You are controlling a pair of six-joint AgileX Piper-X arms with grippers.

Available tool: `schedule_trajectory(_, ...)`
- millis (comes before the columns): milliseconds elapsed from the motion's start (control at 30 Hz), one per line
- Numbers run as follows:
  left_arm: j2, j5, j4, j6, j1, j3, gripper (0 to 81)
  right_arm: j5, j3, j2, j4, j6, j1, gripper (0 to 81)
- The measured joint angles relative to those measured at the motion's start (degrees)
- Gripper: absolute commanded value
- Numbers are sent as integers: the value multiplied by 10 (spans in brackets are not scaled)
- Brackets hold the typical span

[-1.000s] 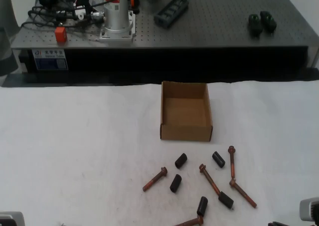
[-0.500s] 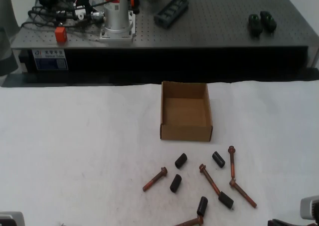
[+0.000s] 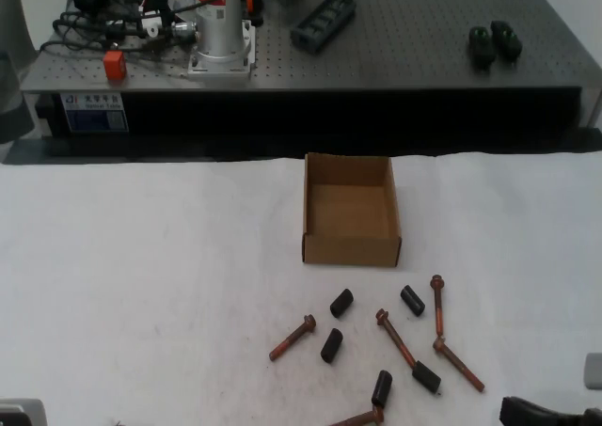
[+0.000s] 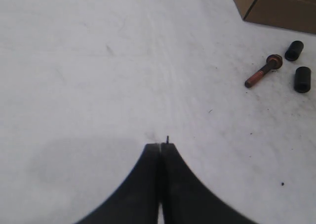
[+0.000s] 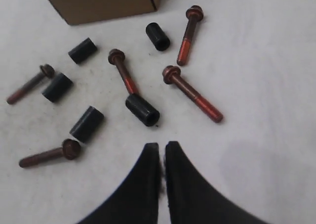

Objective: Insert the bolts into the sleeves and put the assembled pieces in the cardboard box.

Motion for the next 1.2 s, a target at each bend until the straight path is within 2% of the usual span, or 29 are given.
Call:
schedule_trajectory(133,0,4,-12,0,0,0,5,-53,-6,2,-87,54,0,114)
schedule_trajectory(233,0,30,-38,0,0,0,5,-54,-55,36,-77,48,0,174)
schedule_trajectory(367,0,49,-49,0,0,0,5,-52,-217,207,64,-76,0,176)
schedule_trajectory(467,0,57,-50,0,0,0,5,-25,-318,341,168,-164,0,176)
schedule_trajectory(533,0,61,-50,0,0,0,5,-13,-346,382,197,-188,0,176)
schedule_trajectory(667,0,70,-50,0,0,0,0,43,-448,541,278,-283,0,176)
schedule_trajectory(700,0,71,-50,0,0,0,13,53,-487,605,304,-306,0,176)
schedule_trajectory(767,0,73,-50,0,0,0,57,57,-516,652,323,-320,0,176)
schedule_trajectory(1000,0,96,-50,0,0,0,321,60,-544,711,330,-341,0,176)
schedule_trajectory(1200,0,99,-50,0,0,0,342,59,-545,742,330,-351,0,176)
